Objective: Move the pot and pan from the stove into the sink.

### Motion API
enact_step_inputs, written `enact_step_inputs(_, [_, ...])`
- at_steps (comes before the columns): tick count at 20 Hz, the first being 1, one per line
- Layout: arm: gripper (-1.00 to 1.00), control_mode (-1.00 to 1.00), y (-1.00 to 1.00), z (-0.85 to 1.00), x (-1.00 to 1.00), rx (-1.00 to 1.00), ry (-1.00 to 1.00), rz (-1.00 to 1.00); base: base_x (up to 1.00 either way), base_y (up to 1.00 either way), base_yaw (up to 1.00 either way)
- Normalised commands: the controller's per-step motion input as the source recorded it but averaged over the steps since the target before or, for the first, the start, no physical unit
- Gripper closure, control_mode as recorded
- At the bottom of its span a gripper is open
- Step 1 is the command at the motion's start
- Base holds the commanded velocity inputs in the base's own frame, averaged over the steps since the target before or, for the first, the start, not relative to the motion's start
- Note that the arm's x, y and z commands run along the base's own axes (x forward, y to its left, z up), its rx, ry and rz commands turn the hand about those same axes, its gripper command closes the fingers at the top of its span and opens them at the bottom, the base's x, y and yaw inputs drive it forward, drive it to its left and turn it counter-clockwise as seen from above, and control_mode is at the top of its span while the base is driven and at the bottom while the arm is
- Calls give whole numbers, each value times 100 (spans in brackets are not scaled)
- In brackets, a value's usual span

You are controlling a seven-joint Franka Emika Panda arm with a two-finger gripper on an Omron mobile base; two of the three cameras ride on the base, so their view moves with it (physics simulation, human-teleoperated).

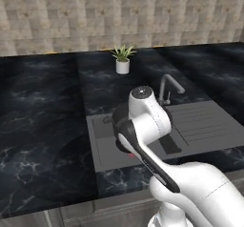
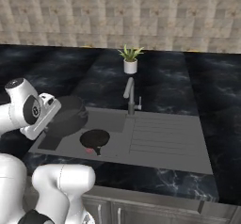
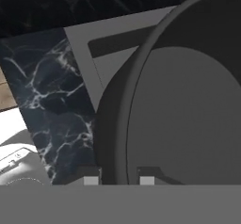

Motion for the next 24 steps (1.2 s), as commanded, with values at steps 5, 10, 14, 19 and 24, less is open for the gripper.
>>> enact_step_inputs(5, [100,-100,-9,-42,53,-3,1,0,0,0,0])
enact_step_inputs(10, [100,-100,-11,-47,54,0,0,0,0,0,0])
enact_step_inputs(14, [100,-100,-11,-46,52,0,0,0,0,0,0])
enact_step_inputs(19, [100,-100,-4,-44,48,0,0,0,0,0,0])
enact_step_inputs(24, [100,-100,-2,-36,38,0,-1,0,0,0,0])
